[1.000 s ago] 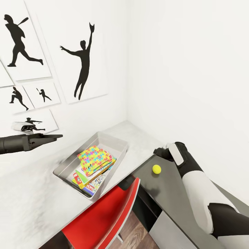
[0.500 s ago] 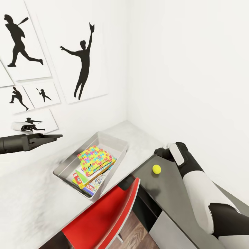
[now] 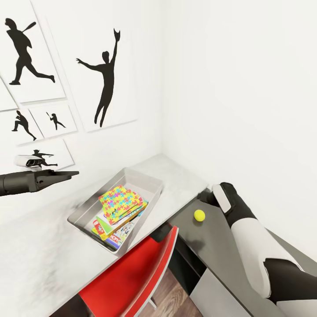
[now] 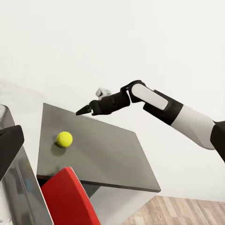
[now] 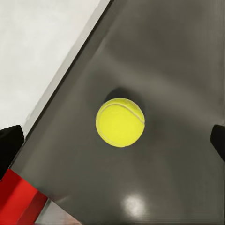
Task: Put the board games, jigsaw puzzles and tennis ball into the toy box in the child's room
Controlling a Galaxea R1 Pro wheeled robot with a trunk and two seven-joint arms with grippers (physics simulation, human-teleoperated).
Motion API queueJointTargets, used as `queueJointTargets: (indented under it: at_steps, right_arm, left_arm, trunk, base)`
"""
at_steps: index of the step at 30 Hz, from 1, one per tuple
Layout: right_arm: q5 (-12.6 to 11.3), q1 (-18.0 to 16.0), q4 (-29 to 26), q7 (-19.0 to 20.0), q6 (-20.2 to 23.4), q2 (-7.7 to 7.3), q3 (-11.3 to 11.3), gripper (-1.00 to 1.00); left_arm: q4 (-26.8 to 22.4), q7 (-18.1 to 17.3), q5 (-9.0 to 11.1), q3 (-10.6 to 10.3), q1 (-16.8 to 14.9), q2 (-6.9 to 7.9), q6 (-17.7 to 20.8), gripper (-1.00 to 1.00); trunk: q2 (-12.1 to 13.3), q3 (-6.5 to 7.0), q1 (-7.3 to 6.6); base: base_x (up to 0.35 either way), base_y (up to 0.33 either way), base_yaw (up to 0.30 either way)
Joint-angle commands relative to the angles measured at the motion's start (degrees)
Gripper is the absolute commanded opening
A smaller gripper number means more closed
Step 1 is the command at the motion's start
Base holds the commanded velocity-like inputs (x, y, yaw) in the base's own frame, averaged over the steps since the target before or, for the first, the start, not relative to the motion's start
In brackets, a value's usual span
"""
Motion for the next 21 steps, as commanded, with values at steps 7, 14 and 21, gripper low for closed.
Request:
queueJointTargets:
  at_steps: [7, 14, 21]
  right_arm:
    - [0.01, -0.05, 1.99, -0.53, 0.07, 0.10, -0.35, 1.00]
    - [0.04, -0.05, 2.32, -0.47, 0.30, 0.15, -0.39, 1.00]
    - [-0.03, -0.05, 2.34, -0.46, 0.36, 0.17, -0.31, 1.00]
  left_arm:
    - [0.00, -0.23, -0.07, -0.01, -0.05, 0.09, 0.61, 1.00]
    - [0.00, -0.23, -0.05, -0.01, -0.05, 0.13, 0.61, 1.00]
    - [0.00, -0.23, -0.10, -0.01, -0.05, 0.20, 0.61, 1.00]
  trunk:
    - [-0.12, -0.31, 0.03]
    - [-0.12, -0.85, 0.03]
    - [-0.12, -1.47, 0.03]
  base:
    - [0.000, 0.000, 0.000]
    - [0.000, 0.000, 0.000]
    - [0.000, 0.000, 0.000]
